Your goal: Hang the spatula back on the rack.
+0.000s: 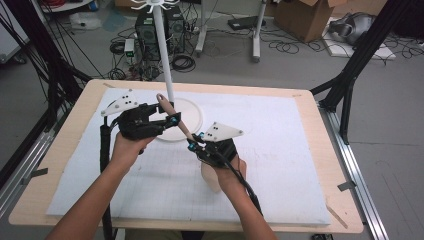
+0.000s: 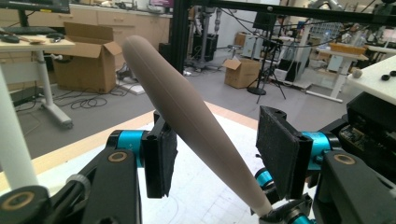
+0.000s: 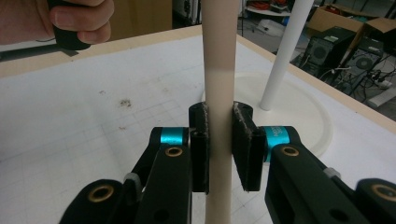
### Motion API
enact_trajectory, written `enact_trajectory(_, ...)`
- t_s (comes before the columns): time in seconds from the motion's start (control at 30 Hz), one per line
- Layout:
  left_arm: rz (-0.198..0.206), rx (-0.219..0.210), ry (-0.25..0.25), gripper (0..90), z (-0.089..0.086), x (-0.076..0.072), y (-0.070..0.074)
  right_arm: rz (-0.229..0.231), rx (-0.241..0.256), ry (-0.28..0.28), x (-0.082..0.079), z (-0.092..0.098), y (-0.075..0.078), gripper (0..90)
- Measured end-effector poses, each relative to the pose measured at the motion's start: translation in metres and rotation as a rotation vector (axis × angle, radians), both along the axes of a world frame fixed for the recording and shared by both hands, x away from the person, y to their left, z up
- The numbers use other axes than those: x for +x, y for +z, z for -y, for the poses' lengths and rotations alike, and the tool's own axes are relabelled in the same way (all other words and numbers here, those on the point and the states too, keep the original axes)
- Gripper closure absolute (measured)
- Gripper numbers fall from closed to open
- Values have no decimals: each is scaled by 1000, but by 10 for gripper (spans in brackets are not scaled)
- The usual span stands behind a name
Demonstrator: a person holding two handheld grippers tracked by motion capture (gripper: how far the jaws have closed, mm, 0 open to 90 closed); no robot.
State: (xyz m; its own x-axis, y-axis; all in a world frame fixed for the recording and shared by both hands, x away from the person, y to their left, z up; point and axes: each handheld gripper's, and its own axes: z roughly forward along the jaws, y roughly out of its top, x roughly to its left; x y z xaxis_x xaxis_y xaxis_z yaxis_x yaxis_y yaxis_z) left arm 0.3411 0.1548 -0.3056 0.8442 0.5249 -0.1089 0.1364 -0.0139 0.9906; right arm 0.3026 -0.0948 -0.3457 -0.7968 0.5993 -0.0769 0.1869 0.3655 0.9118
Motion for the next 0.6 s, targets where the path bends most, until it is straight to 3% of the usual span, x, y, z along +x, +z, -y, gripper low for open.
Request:
enact_trajectory(0.2,10,24,-14,600,3,0,3,19,10,-8,-3,-1,2,779)
enact_trajectory(0.4,-28,2,-32,630,4,3,6,9,15,-19,-5,-1,3,778)
enact_trajectory(0.6,-40,-24,-88,683,8,1,17,39,13,-45,-9,-5,7,776)
